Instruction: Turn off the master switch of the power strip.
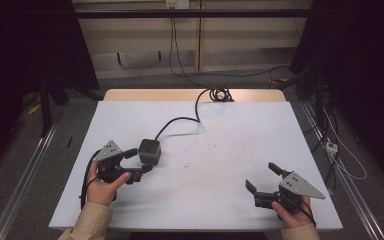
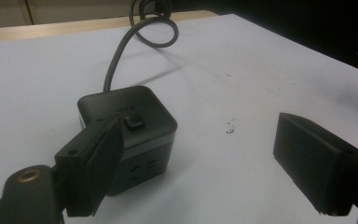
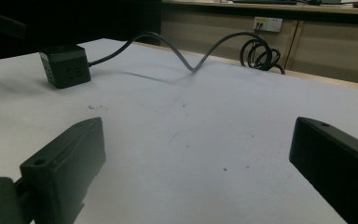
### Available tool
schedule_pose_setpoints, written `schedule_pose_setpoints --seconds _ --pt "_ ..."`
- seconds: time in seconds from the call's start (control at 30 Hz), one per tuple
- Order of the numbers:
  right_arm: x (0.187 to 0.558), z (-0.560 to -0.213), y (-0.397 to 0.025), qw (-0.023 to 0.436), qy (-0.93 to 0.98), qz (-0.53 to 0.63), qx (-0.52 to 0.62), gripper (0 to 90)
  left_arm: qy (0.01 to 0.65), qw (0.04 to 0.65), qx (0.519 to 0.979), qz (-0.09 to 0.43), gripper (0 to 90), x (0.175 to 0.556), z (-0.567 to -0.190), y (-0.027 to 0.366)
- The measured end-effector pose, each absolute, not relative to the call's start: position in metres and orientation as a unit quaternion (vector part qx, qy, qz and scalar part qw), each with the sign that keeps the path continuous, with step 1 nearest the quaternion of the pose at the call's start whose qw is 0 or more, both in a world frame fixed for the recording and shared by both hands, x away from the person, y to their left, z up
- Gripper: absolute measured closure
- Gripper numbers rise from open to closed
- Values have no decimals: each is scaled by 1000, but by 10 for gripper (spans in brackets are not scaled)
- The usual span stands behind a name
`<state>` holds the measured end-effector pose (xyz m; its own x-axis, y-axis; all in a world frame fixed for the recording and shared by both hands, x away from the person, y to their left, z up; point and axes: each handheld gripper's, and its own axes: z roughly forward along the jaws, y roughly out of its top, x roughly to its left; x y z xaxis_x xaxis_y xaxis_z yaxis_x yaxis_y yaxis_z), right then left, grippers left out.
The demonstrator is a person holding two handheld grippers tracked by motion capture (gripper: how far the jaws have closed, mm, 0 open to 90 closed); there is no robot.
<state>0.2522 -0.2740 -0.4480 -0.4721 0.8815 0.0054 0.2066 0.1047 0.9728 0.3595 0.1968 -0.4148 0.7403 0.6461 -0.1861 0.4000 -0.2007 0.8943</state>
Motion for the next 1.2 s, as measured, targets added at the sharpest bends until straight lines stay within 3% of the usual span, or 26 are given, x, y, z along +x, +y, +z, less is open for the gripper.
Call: schedule_pose_setpoints --seconds 1.2 --pt "252 -448 -275 317 672 532 405 30 330 542 762 127 103 339 -423 218"
